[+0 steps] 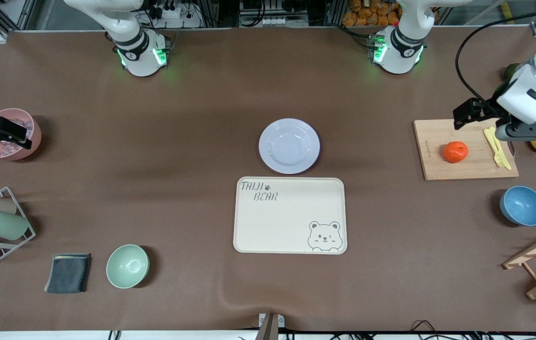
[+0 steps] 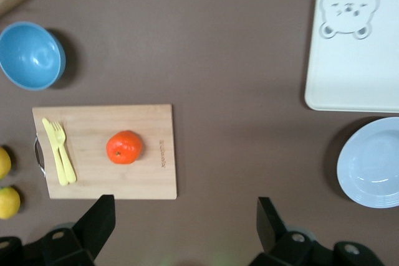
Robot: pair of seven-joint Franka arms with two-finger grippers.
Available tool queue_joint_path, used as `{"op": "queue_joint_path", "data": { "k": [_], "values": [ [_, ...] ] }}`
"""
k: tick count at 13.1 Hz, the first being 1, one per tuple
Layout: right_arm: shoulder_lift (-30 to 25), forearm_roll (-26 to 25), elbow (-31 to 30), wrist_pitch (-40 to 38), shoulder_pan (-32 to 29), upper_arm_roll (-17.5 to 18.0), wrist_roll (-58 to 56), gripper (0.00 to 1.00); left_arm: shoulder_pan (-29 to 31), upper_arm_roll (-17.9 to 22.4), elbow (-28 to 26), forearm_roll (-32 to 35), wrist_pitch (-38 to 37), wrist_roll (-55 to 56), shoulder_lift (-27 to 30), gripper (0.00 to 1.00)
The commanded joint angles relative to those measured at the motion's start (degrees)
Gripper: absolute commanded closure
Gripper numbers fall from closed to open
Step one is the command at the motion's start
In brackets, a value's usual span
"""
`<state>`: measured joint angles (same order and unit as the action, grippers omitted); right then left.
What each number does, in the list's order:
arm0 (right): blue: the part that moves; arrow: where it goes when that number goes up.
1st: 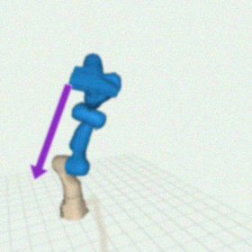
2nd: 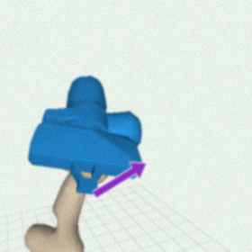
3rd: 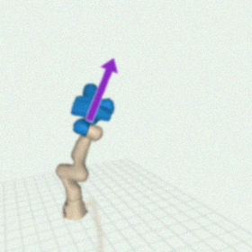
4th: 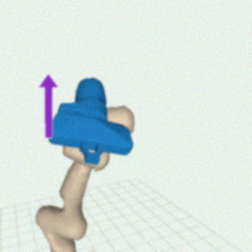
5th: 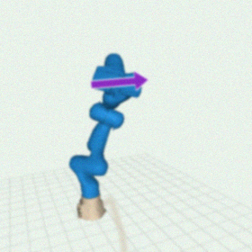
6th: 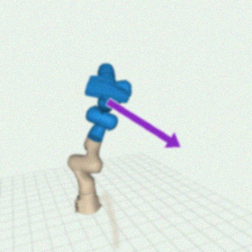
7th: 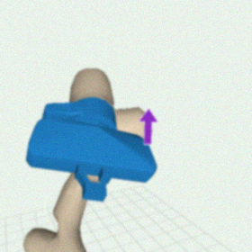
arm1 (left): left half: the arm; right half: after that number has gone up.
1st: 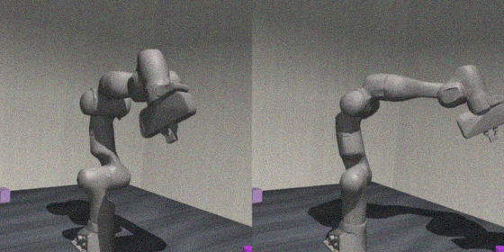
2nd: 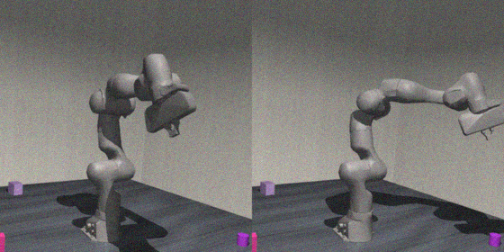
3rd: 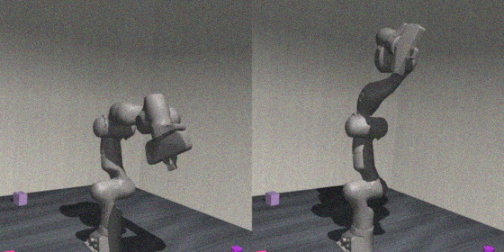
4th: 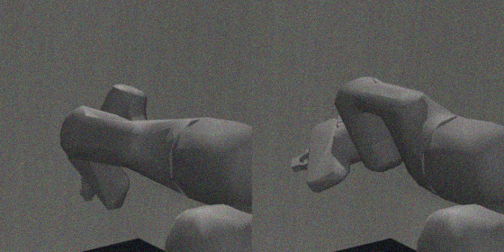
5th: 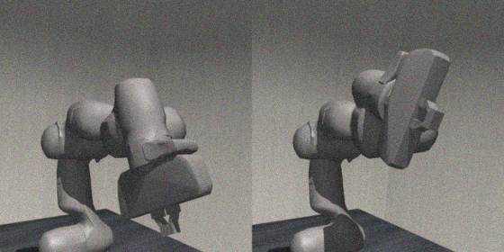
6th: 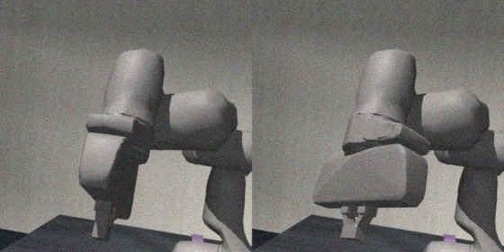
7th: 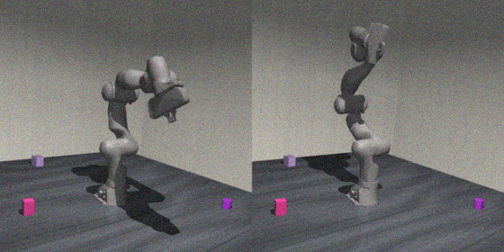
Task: Place orange and plate with both arms
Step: 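Reach the left gripper toward the orange while the right arm starts moving, then grasp the orange with the left gripper while the right arm extends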
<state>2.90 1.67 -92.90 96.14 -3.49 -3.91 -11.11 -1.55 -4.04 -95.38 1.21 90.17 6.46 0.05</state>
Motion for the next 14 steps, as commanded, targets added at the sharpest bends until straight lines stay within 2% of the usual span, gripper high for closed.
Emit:
{"op": "queue_joint_path", "data": {
  "k": [1, 3, 5, 6, 8, 11, 14],
  "values": [
    [1.75, -0.88, 1.32, -1.21, -0.55, 0.4, -1.1, 0.0, 2.75, 0.09, 0.46, -0.77, -2.8, 1.45, -1.98, 0.0],
    [1.76, -0.1, 1.4, -4.63, -0.73, 0.4, -0.58, 0.0, 6.28, 0.0, 0.02, -0.77, -2.81, 0.48, -4.26, 0.0],
    [2.81, 1.83, 1.23, -4.9, -1.25, 0.4, -0.58, 0.0, 8.3, 0.18, -2.69, 1.14, -2.46, 0.48, -6.98, 0.0],
    [3.6, 3.76, 0.79, -4.82, -1.95, 0.31, -0.66, 0.0, 9.71, -0.08, -4.1, 4.12, -0.8, 0.31, -8.04, 0.0],
    [5.0, 4.57, 0.61, -5.52, -1.53, 0.4, -1.02, 0.0, 11.38, -0.09, -9.01, 4.41, 5.78, -0.57, -8.23, 0.0],
    [6.68, 4.83, 0.26, -4.73, -0.12, 0.57, -1.1, 0.0, 12.27, -0.09, -14.56, 4.76, 9.75, -1.71, -8.14, 0.0],
    [8.52, 11.31, -0.18, -4.38, -0.9, 0.49, -0.31, 0.0, 13.67, -0.09, -20.09, 4.77, 18.25, -2.68, -8.49, 0.0]
  ]
}}
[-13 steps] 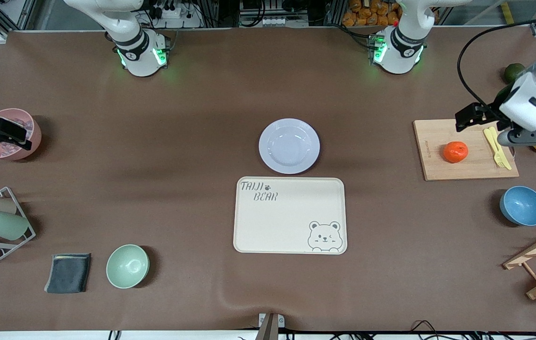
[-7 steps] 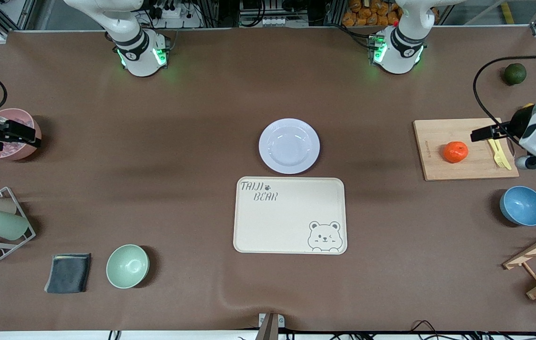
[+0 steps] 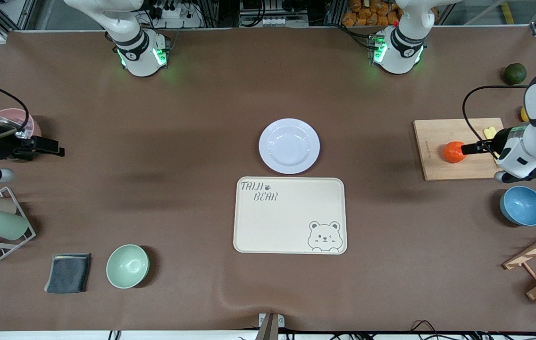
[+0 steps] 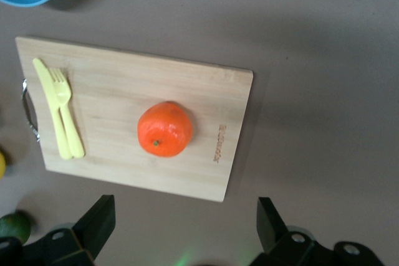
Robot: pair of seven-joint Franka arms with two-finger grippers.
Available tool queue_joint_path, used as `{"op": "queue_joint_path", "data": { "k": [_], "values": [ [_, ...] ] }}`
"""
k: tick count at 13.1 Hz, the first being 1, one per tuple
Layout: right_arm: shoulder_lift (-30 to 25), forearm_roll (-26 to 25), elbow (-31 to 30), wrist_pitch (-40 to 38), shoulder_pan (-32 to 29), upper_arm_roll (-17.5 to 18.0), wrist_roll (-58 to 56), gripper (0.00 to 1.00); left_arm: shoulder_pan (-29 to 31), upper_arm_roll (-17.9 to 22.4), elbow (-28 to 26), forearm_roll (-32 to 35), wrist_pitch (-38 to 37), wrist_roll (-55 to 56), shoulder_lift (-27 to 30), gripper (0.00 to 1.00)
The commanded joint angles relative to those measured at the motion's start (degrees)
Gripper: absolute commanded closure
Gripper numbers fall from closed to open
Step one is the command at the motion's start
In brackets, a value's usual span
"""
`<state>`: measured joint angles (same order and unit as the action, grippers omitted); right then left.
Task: Place orange and plate with both arms
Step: 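Grasp the orange with the left gripper while the right arm extends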
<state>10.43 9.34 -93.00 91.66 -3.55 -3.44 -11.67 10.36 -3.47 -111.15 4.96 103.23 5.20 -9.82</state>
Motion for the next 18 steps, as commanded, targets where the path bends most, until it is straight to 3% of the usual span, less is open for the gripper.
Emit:
{"op": "queue_joint_path", "data": {
  "k": [1, 5, 6, 8, 11, 18],
  "values": [
    [1.26, 5.49, -1.03, 0.71, -1.45, 0.01, 0.25, 0.0, 2.55, -0.66, -6.6, 1.02, 9.75, -2.99, 0.34, 0.0],
    [2.31, 5.95, -2.89, 1.86, 0.29, 0.1, 3.04, 0.0, 4.49, -0.57, -14.6, 1.37, 17.95, -8.45, -0.46, 0.0],
    [2.75, 7.78, -2.98, 1.77, 0.82, 0.18, 4.36, 0.0, 4.49, -0.66, -16.88, 2.5, 20.75, -8.71, -0.46, 0.0],
    [3.11, 16.72, -5.95, 2.3, 0.57, 0.01, 5.08, 0.0, 5.1, -0.57, -19.97, 4.7, 24.37, -9.24, -0.2, 0.0],
    [4.42, 19.65, -7.02, 2.47, 0.82, 0.1, 5.25, 0.0, 5.72, -0.57, -23.84, 7.95, 29.3, -9.33, -0.29, 0.0],
    [4.51, 32.83, -16.33, 7.83, 2.67, 0.1, 5.17, 0.0, 7.04, -0.66, -24.11, 10.25, 35.1, -12.67, -4.58, 0.0]
  ]
}}
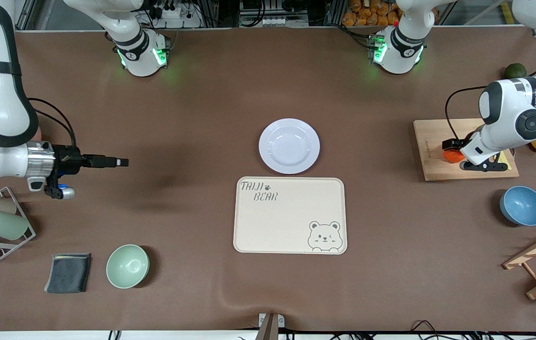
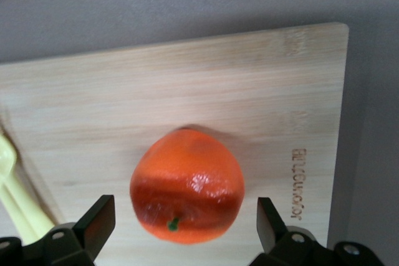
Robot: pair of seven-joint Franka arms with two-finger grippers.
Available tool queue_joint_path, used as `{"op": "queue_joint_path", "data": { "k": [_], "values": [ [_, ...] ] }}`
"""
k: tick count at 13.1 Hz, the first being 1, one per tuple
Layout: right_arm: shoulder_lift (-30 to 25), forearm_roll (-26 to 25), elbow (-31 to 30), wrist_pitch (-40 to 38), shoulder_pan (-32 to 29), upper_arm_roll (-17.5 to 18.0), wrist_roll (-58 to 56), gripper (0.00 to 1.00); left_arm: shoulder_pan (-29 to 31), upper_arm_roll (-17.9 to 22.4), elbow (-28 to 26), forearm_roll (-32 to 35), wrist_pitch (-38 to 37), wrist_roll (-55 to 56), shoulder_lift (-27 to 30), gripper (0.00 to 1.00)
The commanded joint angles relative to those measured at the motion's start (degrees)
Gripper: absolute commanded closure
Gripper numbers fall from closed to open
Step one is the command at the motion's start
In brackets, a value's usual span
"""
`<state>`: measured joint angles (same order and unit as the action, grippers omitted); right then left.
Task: Place orange and plate with both arms
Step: 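Lift the orange and carry it toward the white plate with the left gripper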
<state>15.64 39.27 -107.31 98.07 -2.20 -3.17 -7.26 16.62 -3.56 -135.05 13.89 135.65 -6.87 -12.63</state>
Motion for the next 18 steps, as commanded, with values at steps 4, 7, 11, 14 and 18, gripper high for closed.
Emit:
{"op": "queue_joint_path", "data": {
  "k": [4, 7, 11, 14, 18],
  "values": [
    [-0.69, 6.68, -4.39, 3.61, 3.34, -0.17, 0.23, 0.0, 0.87, -0.49, 0.05, 1.49, 3.57, -0.6, -3.63, 0.46],
    [-0.61, 10.1, -6.59, 4.32, 3.69, -0.17, -0.48, 0.0, 0.7, -0.57, 0.4, 1.49, 3.4, -1.04, -2.85, 0.82],
    [-0.08, 12.05, -8.26, 5.72, 3.95, -0.08, -3.98, 0.0, 0.34, -4.43, 1.8, 0.52, -4.31, 0.97, 5.4, 1.0],
    [0.01, 13.72, -9.32, 6.78, 4.66, -0.17, -5.48, 0.0, 0.26, -13.55, 7.06, -4.03, -14.58, 11.05, 6.21, 1.0],
    [0.45, 13.72, -9.41, 6.96, 5.09, -0.17, -6.54, 0.0, -0.09, -24.37, 12.27, -9.92, -22.44, 23.97, 5.51, 1.0]
  ]
}}
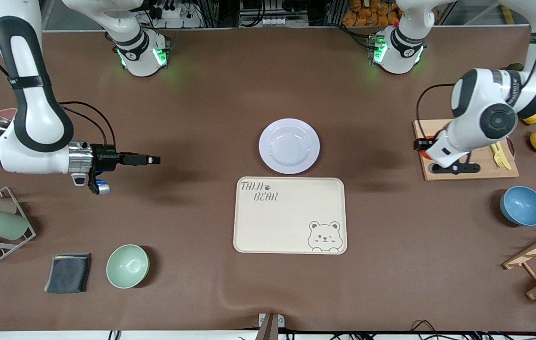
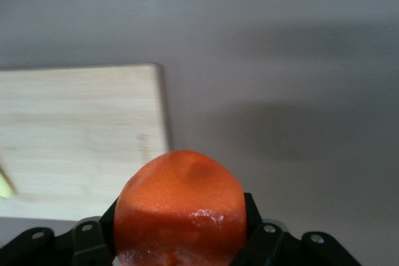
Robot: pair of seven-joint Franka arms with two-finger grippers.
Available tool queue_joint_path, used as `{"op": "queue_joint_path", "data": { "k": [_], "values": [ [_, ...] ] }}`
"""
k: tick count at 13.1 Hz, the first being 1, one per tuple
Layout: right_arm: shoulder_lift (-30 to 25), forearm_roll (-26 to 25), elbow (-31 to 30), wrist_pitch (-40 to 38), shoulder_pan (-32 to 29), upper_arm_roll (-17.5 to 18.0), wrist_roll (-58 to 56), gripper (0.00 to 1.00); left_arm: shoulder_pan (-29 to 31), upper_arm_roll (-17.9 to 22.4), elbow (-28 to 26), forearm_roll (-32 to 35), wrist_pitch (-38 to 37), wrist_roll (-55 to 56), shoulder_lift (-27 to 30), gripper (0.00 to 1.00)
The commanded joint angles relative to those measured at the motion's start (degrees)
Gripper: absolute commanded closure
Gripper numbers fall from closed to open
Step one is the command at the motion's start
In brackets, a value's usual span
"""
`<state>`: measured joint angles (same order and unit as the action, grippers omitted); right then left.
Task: Place orange and plate with both arms
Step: 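Lift the orange and carry it toward the white plate with the left gripper, then lower the orange onto the white plate and open the left gripper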
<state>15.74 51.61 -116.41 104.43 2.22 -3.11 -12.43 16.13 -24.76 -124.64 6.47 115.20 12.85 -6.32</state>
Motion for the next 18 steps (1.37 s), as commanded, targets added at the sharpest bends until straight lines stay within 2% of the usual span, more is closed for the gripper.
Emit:
{"op": "queue_joint_path", "data": {
  "k": [1, 3, 5, 10, 12, 14, 16, 18],
  "values": [
    [0.34, 1.38, -0.4, 1.3, 0.68, -0.23, -1.8, 0.0, 0.22, -5.8, 2.55, -3.38, -1.99, 7.77, -1.41, 1.0],
    [0.6, 1.38, -0.92, 2.18, 1.2, -0.23, -2.68, 0.0, 0.05, -11.68, 5.88, -4.35, -1.99, 16.02, -4.39, 1.0],
    [0.61, 1.47, -1.97, 4.19, 1.81, -0.14, -3.9, 0.0, -3.1, -14.43, 9.57, -4.36, -1.99, 24.37, -8.69, 1.0],
    [0.87, 2.97, -3.04, 5.61, 2.61, -0.14, -5.41, 0.0, -18.73, -13.91, 20.2, -1.65, -1.56, 42.31, -21.78, 1.0],
    [0.96, 2.97, -3.04, 5.61, 2.61, -0.14, -5.49, 0.0, -22.35, -13.91, 22.85, 4.75, -0.42, 50.04, -26.36, 1.0],
    [1.04, 2.97, -3.04, 5.96, 2.7, -0.14, -5.58, 0.0, -24.99, -13.74, 25.4, 6.19, 0.55, 52.36, -31.1, 1.0],
    [1.39, 2.97, -3.04, 6.66, 2.78, -0.14, -5.76, 0.0, -27.37, -13.3, 27.08, 6.54, 1.08, 54.02, -33.58, 1.0],
    [1.48, 4.19, -3.82, 7.89, 3.31, -0.14, -5.85, 0.0, -30.7, -11.2, 27.08, 7.16, 2.83, 55.17, -33.85, 1.0]
  ]
}}
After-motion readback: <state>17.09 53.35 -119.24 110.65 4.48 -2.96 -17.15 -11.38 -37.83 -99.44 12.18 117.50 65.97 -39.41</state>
